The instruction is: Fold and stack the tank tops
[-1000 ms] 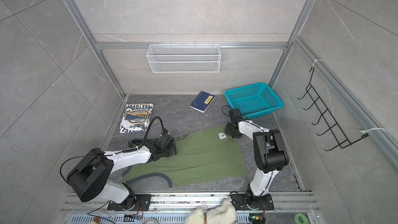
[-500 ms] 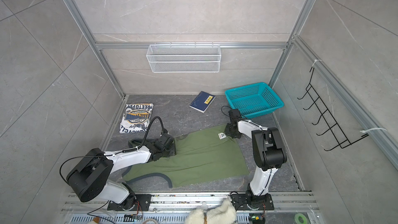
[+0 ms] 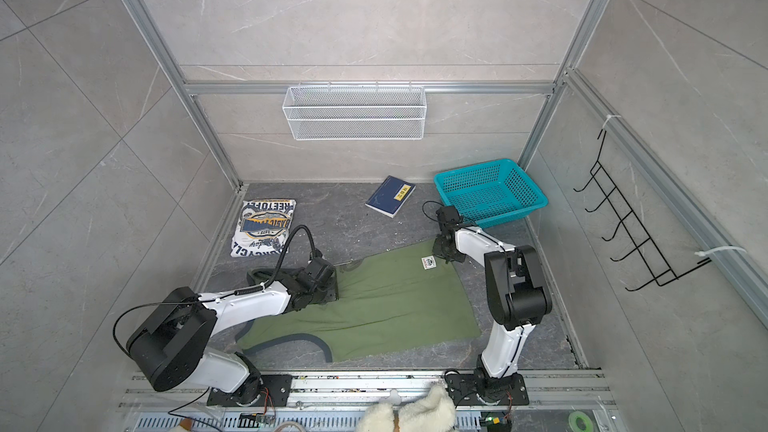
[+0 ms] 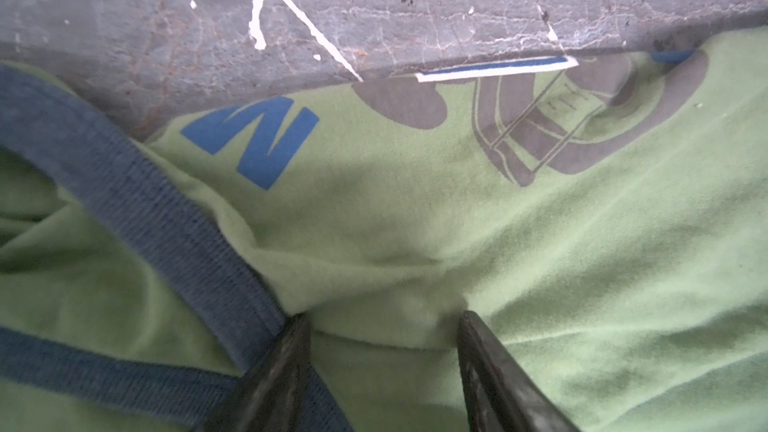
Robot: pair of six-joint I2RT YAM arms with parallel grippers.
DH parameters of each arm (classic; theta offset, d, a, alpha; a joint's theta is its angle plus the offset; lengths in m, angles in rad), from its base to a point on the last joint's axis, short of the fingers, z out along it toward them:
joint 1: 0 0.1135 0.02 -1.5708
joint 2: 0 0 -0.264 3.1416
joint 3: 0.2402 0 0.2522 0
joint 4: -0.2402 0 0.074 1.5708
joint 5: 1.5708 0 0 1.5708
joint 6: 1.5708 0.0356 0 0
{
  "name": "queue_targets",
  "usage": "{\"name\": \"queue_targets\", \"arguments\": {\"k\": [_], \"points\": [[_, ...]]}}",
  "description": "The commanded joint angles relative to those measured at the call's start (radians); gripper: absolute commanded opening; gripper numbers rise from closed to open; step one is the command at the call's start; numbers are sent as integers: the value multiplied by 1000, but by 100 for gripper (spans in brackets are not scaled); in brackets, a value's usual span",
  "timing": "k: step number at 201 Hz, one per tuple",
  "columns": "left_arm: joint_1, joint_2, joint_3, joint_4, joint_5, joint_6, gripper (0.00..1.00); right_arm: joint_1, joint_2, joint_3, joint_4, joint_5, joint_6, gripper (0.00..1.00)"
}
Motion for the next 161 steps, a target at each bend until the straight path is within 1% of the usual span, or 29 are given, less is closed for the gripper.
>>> {"name": "queue_targets", "arguments": {"k": [1,18,64,69,79,95,107,116,129,149,161], "points": [[9,0,-29,-81,-4,-7,61,4,-14,41,-56,89,-22,0],[9,-2,-27,-72,12,-8,62,4,-1,61,-80,128,-21,0],[3,-22,-1,-71,58,3,67,9,51,66,-79,102,-13,0],[3,-29,4,-74,61,4,68,10,52,71,-81,101,-14,4],[3,-48,20,-97,64,5,70,9,52,80,-95,112,-17,18],[3,-99,56,-160,61,9,74,13,10,78,-112,145,-20,34],[4,-157,86,-223,30,14,78,24,-47,63,-112,151,-27,43],[14,-202,110,-288,-8,14,81,44,-88,52,-115,146,-33,47],[67,-257,137,-376,-28,8,81,87,-138,40,-121,136,-35,48],[207,-332,148,-469,-40,-6,82,154,-172,12,-103,81,-33,49],[320,-374,151,-525,-51,-24,83,174,-175,-14,-77,31,-19,49]]}}
